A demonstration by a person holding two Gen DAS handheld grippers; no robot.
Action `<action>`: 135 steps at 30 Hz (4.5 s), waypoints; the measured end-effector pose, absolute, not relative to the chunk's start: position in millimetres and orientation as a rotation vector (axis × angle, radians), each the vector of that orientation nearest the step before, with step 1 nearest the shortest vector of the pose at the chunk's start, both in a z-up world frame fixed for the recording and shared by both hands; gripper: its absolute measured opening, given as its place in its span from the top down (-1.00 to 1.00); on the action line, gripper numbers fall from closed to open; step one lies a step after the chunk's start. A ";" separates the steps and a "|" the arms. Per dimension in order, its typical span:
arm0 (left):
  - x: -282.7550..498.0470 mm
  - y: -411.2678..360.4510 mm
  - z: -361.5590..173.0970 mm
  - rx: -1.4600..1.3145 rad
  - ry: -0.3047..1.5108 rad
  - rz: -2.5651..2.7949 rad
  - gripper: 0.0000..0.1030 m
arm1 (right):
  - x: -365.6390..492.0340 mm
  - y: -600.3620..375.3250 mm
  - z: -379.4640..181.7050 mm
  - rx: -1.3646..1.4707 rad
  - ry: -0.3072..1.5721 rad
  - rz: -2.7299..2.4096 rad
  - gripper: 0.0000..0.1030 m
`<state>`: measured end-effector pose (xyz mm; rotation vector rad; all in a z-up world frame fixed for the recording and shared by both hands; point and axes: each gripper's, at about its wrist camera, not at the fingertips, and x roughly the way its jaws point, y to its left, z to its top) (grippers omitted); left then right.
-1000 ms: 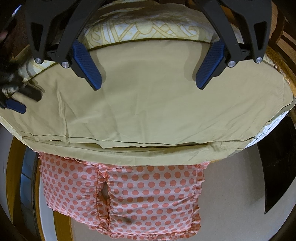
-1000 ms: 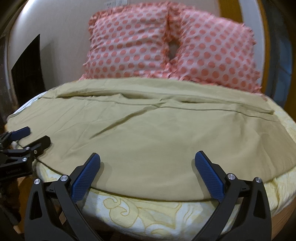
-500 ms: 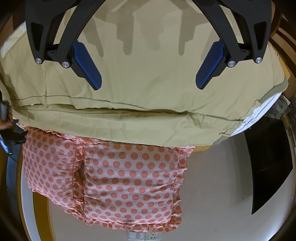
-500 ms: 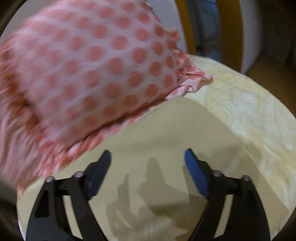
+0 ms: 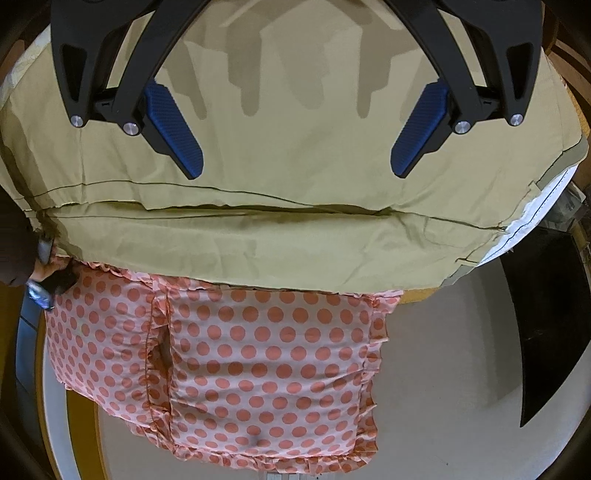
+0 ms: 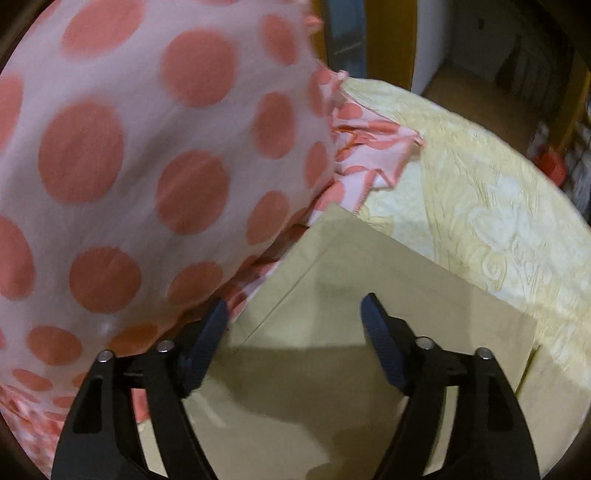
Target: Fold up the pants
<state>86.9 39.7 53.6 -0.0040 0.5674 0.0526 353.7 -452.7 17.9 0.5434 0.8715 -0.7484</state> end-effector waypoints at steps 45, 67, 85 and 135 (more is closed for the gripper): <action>204.0 131.9 111.6 -0.341 0.639 0.009 -0.96 | 37.7 -455.8 -6.7 0.998 0.159 0.073 0.97; 77.5 166.1 88.3 -0.436 0.730 0.074 0.87 | -12.6 -477.2 -19.4 0.976 0.170 0.048 0.97; -7.6 162.1 32.3 -0.443 0.769 0.105 0.85 | -42.5 -469.5 -54.2 0.877 0.314 -0.159 0.97; -51.9 265.5 31.1 -0.578 0.447 0.412 -0.74 | 24.4 -69.9 10.1 -0.039 0.431 0.761 -0.05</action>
